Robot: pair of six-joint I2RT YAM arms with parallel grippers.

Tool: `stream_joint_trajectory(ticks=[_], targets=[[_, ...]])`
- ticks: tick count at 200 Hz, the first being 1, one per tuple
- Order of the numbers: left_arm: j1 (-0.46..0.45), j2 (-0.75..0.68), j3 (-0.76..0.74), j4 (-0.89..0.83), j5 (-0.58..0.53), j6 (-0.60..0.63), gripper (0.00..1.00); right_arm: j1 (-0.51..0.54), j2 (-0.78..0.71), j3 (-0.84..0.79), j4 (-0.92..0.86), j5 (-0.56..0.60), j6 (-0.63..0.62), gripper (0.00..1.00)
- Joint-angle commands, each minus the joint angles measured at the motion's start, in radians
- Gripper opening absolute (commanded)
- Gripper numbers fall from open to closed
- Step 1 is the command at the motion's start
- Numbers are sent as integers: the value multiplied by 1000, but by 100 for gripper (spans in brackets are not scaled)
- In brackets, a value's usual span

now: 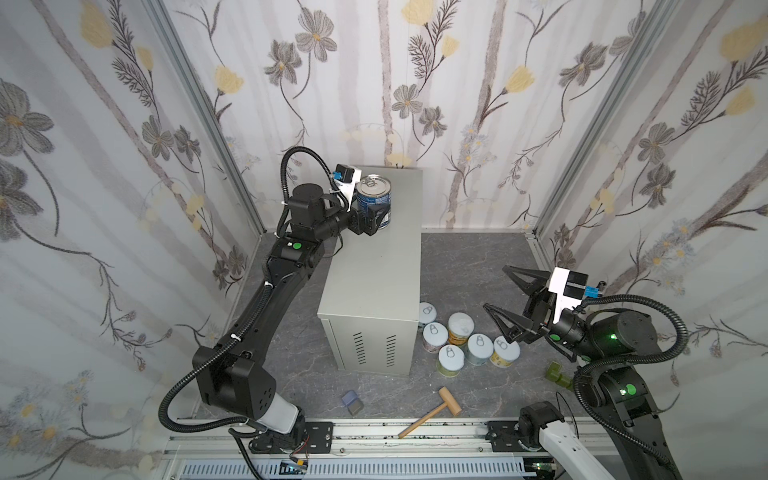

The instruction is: Place and organize the canned foods onto the counter

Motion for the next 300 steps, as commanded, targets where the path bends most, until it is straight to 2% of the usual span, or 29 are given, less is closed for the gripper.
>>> stream_joint_trajectory(ticks=[1, 30, 55, 65, 111, 166, 193, 237, 300], targets=[[2, -14, 8, 9, 16, 17, 100, 2, 6, -4, 51, -8, 8, 100], [7, 18, 57, -19, 27, 22, 95, 4, 7, -3, 53, -8, 10, 100], [7, 54, 91, -15, 34, 17, 83, 5, 3, -4, 45, -5, 10, 100], [10, 72, 113, -20, 34, 18, 81, 4, 1, -5, 41, -6, 9, 100], [16, 193, 251, -49, -27, 19, 78, 12, 0, -3, 23, -30, 0, 100], [35, 420, 543, -154, -63, 32, 77, 21, -14, 3, -22, -2, -18, 100], [39, 495, 630, -157, -88, 31, 76, 22, -24, -3, -42, 14, -24, 100], [49, 567, 713, -166, -131, 31, 76, 22, -30, -13, -45, 29, -24, 100], [86, 595, 727, -144, -98, 15, 76, 23, -14, -18, -32, 26, -21, 100]])
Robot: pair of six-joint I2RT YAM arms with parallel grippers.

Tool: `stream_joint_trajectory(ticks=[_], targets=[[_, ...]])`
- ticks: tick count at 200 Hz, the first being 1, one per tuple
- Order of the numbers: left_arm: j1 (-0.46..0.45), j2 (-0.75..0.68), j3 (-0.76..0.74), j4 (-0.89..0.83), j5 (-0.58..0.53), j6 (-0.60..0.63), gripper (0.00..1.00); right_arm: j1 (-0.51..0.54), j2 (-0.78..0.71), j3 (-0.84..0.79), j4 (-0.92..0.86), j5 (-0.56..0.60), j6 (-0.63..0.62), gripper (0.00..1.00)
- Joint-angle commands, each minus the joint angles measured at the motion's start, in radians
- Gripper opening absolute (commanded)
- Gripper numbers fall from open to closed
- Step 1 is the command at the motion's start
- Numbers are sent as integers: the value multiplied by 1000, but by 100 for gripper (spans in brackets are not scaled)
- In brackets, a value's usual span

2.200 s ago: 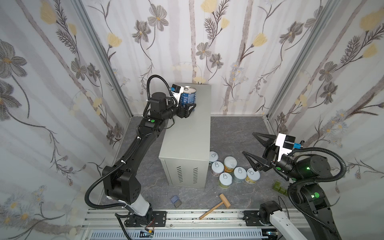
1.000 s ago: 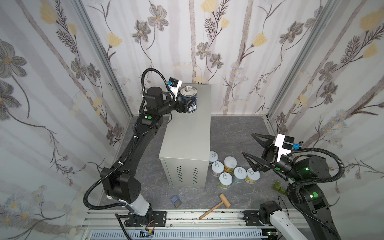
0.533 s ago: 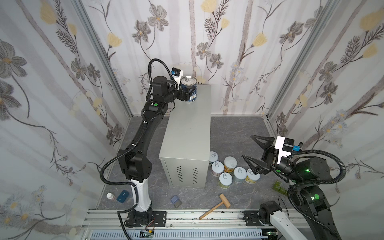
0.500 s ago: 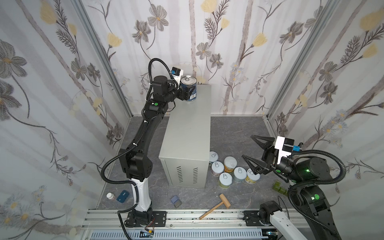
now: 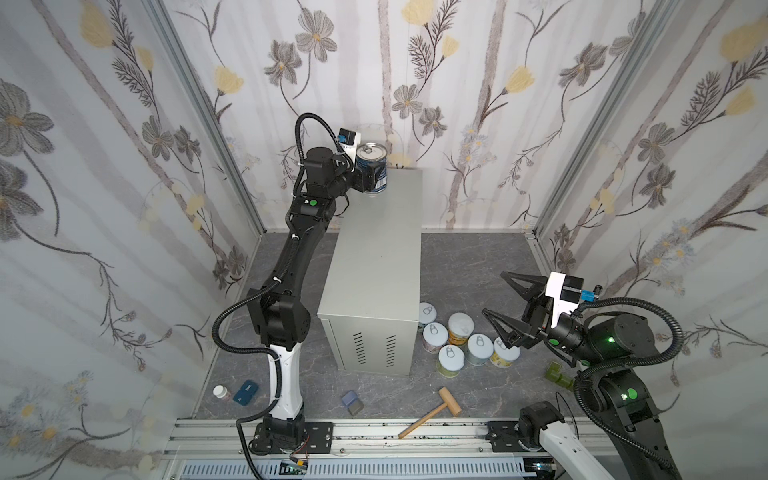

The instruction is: Place and organize the canned foods onto the counter

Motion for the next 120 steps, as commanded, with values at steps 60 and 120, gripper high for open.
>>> stream_joint_trajectory(ticks=[60, 120], targets=[[26, 64, 38, -23, 32, -43, 76, 2, -7, -7, 1, 22, -10, 100], [26, 88, 58, 8, 88, -92, 76, 3, -6, -13, 11, 28, -9, 100]])
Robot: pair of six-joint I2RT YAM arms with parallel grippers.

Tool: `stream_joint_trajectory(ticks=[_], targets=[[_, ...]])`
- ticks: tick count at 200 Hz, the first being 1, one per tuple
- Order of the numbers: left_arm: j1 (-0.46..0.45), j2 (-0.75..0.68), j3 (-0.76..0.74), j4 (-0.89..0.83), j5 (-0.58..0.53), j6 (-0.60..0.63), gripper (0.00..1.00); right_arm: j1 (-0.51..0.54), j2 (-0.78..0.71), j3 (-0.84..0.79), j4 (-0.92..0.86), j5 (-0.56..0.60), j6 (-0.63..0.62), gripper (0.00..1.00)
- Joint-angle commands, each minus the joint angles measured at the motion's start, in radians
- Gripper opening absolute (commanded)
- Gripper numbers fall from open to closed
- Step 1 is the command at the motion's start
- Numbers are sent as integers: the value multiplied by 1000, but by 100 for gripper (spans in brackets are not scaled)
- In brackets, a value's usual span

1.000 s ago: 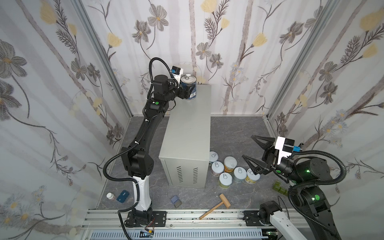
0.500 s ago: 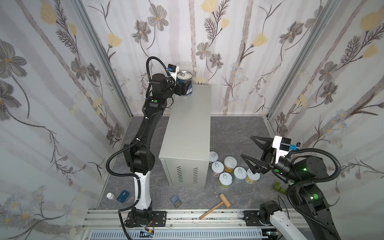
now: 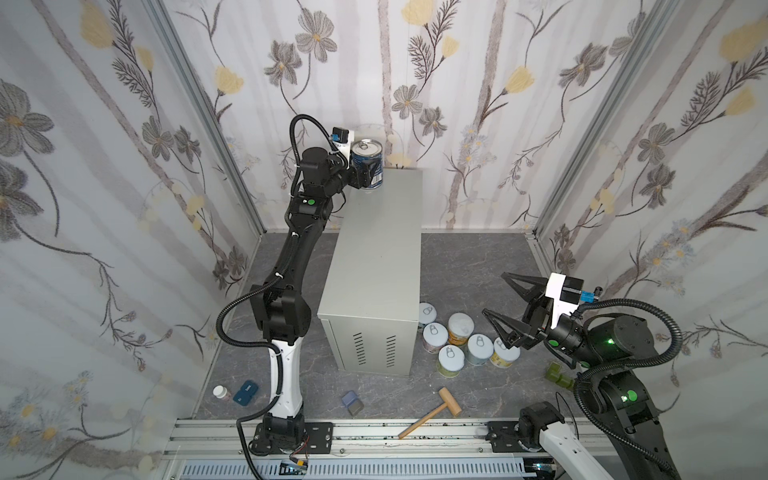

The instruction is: Place and organize the canned foods onto the counter

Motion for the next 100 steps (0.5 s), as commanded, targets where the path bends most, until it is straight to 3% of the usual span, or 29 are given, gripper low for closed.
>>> stream_joint_trajectory(ticks=[1, 100], targets=[[0, 18, 5, -69, 40, -40, 76, 3, 8, -4, 18, 10, -10, 100], [-20, 34, 7, -67, 59, -26, 76, 3, 16, -7, 34, 4, -8, 100]])
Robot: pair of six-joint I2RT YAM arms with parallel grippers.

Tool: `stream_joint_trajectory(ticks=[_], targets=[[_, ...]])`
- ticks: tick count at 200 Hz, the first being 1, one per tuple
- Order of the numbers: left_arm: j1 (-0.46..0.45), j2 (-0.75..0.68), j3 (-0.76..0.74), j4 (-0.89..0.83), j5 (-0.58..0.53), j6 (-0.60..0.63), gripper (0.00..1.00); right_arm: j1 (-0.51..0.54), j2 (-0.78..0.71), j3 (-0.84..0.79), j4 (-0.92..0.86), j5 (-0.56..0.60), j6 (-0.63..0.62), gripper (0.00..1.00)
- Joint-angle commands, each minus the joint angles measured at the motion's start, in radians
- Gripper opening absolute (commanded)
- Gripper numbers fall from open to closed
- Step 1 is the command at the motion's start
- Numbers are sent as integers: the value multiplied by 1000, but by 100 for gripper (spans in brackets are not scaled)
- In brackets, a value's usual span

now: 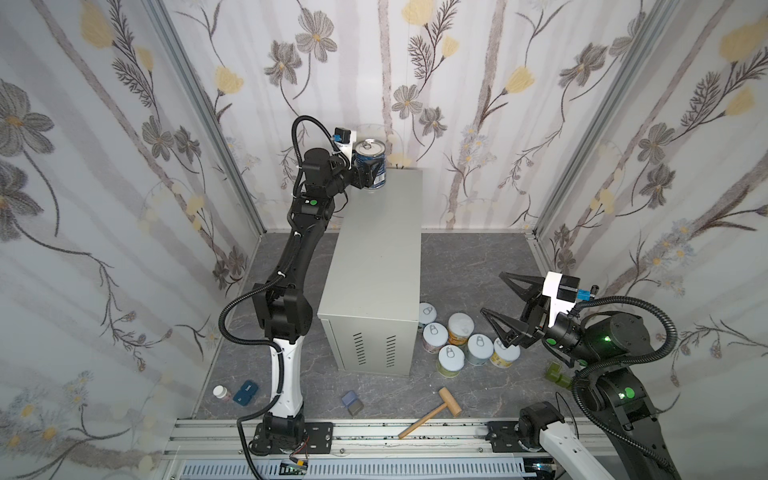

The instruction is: Place and organize the canned foods onto the counter

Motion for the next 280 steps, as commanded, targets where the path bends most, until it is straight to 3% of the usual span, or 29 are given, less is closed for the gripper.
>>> stream_joint_trajectory(ticks=[1, 74, 101, 194, 233, 280], targets=[[-7, 17, 2, -100, 32, -12, 76, 0, 6, -2, 29, 4, -8, 100], [-6, 27, 6, -95, 7, -5, 81, 1, 0, -11, 26, 4, -10, 100], [-7, 24, 10, -95, 15, -10, 100, 0, -7, -18, 31, 4, -7, 100], [10, -65, 2, -112, 35, -36, 100, 2, -14, -32, 48, 15, 16, 100], [13, -169, -70, -173, 29, -3, 100, 2, 29, -6, 14, 124, 48, 100], [13, -390, -262, -297, -76, 16, 100, 2, 170, 91, -172, 368, 102, 100]])
